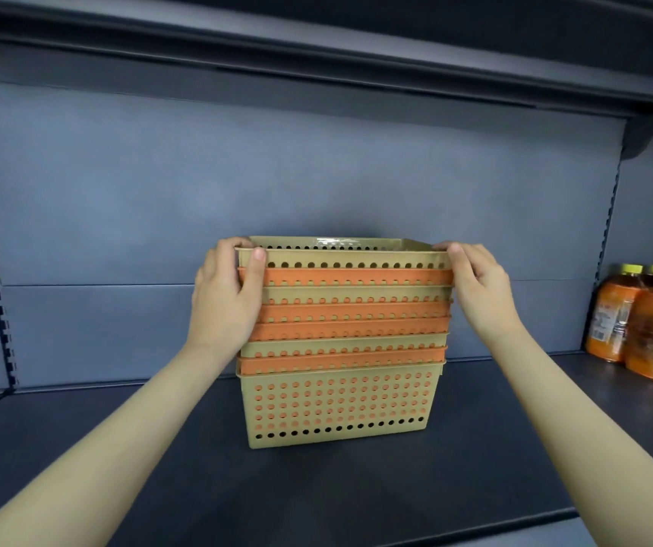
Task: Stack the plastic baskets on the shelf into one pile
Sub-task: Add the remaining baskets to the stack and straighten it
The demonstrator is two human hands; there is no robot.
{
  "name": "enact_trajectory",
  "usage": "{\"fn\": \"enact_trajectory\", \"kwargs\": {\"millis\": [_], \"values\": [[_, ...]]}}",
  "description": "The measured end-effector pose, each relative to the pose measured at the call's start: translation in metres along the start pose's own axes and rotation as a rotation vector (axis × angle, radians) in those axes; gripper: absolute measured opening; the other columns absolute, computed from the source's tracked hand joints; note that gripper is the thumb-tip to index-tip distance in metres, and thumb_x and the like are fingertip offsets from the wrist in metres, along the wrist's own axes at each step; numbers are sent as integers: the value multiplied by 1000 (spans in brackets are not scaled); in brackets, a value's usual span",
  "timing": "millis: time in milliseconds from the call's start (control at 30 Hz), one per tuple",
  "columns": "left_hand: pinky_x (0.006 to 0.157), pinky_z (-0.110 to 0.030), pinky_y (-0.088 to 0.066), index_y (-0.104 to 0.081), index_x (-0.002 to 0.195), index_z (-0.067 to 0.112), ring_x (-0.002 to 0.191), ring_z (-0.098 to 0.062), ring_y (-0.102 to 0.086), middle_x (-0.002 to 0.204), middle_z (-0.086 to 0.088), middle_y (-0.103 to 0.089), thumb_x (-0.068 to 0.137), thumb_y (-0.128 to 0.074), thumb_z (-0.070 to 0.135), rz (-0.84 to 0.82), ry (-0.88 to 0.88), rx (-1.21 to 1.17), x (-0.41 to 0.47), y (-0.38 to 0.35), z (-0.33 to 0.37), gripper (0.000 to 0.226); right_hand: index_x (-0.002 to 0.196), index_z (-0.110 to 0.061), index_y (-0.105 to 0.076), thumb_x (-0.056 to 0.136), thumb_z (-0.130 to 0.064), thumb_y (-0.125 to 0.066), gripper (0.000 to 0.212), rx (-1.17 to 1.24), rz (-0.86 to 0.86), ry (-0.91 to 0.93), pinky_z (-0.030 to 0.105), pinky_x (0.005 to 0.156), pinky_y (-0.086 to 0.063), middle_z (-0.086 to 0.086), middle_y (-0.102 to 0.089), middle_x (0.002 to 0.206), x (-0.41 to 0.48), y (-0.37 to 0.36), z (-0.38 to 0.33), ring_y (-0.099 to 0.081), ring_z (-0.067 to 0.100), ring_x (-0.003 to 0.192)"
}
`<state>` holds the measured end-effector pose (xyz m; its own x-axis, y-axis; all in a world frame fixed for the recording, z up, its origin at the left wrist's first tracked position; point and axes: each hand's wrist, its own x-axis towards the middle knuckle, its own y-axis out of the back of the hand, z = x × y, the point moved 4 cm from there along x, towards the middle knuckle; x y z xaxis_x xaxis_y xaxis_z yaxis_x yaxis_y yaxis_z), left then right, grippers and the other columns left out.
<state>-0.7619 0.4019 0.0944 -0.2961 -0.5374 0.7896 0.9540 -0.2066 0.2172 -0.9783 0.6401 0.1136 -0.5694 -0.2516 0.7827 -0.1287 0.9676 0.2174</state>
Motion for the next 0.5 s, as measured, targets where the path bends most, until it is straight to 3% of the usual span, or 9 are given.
{"fn": "enact_trajectory", "kwargs": {"millis": [133, 200, 267, 300, 400, 500], "values": [[111, -51, -31, -34, 142, 28, 132, -28, -42, 143, -3, -50, 96, -30, 58, 51, 97, 17, -12, -9, 1, 55, 133, -32, -52, 98, -50, -34, 43, 407, -147, -265, 29, 97, -43, -12, -59, 121, 6, -3, 33, -56, 7, 112], [119, -42, -14, -14, 154, 20, 147, -25, -20, 160, -7, -26, 98, -33, 54, 96, 134, 65, -30, -19, 6, 69, 125, -37, -54, 89, -72, -30, 56, 477, -280, -451, 37, 100, -40, -11, -62, 115, -5, -17, 58, -58, 12, 102], [118, -40, -2, 3, 156, 19, 151, -24, 0, 165, -8, 1, 96, -36, 55, 118, 176, 158, -56, -31, 16, 81, 109, -29, -63, 81, -82, -25, 71, 471, -424, -576, 43, 98, -45, 8, -69, 103, -19, -32, 71, -64, 27, 95], [118, -41, 1, 9, 155, 23, 151, -23, 7, 165, -6, 11, 93, -35, 59, 114, 192, 197, -70, -38, 21, 85, 107, -24, -67, 82, -82, -22, 78, 503, -473, -624, 45, 96, -49, 15, -72, 107, -27, -38, 72, -67, 31, 100], [115, -44, 10, 23, 150, 40, 147, -17, 25, 158, 8, 34, 85, -23, 75, 14, 192, 276, -108, -61, 38, 87, 114, -29, -70, 86, -77, -17, 77, 645, -523, -688, 45, 87, -52, 1, -75, 109, -41, -50, 66, -70, 22, 104], [113, -43, 16, 32, 141, 50, 139, -14, 38, 150, 16, 45, 78, -19, 83, -115, 217, 267, -137, -81, 53, 88, 131, -45, -54, 85, -79, -15, 70, 674, -626, -598, 47, 102, -41, -8, -64, 131, -52, -63, 45, -56, 17, 123]]}}
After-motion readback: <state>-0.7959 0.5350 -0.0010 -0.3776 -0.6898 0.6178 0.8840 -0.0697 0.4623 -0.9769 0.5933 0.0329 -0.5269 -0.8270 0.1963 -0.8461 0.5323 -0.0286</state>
